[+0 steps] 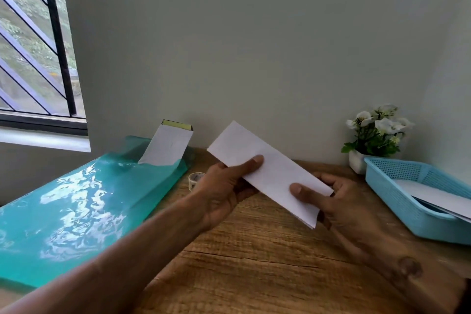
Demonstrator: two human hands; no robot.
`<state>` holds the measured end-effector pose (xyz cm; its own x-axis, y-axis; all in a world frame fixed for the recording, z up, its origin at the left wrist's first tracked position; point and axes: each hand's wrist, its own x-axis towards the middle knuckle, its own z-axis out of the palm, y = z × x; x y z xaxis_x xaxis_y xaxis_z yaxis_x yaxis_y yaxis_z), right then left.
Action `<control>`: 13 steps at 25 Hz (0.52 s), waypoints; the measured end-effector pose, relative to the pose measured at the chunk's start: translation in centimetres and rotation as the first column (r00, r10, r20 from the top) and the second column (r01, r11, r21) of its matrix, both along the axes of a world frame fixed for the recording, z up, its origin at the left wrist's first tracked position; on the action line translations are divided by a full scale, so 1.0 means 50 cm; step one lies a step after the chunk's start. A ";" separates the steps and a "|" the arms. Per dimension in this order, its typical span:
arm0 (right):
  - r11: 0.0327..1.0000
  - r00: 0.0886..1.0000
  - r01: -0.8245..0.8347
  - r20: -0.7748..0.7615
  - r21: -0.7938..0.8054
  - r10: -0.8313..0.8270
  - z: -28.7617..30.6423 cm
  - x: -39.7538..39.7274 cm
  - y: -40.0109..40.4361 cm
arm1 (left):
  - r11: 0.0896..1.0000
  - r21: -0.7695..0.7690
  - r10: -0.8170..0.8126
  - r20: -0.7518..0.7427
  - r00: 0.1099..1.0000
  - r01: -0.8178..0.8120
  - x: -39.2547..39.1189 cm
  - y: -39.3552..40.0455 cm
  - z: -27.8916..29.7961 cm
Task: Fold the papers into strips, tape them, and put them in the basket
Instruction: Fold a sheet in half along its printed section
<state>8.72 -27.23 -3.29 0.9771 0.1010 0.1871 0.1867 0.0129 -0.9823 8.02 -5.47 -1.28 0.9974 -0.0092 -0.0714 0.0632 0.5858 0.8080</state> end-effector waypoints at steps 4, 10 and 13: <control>0.999 0.999 -0.052 0.015 -0.010 0.052 -0.009 -0.011 0.014 | 0.992 0.125 0.034 -0.002 0.999 -0.034 -0.029 -0.051 -0.023; 0.977 0.997 -0.007 0.077 -0.212 0.024 0.006 -0.014 0.007 | 0.947 0.016 0.320 -0.005 0.948 -0.320 0.022 0.016 0.007; 0.960 0.996 -0.051 0.056 -0.275 0.068 0.024 -0.017 0.000 | 0.943 0.080 0.321 0.038 0.946 -0.323 0.038 0.050 0.007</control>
<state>7.89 -27.21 -2.10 0.9547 0.2146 0.2062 0.2564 -0.2414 -0.9359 9.91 -2.99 -0.92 0.9475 0.3179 -0.0343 -0.1375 0.5019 0.8539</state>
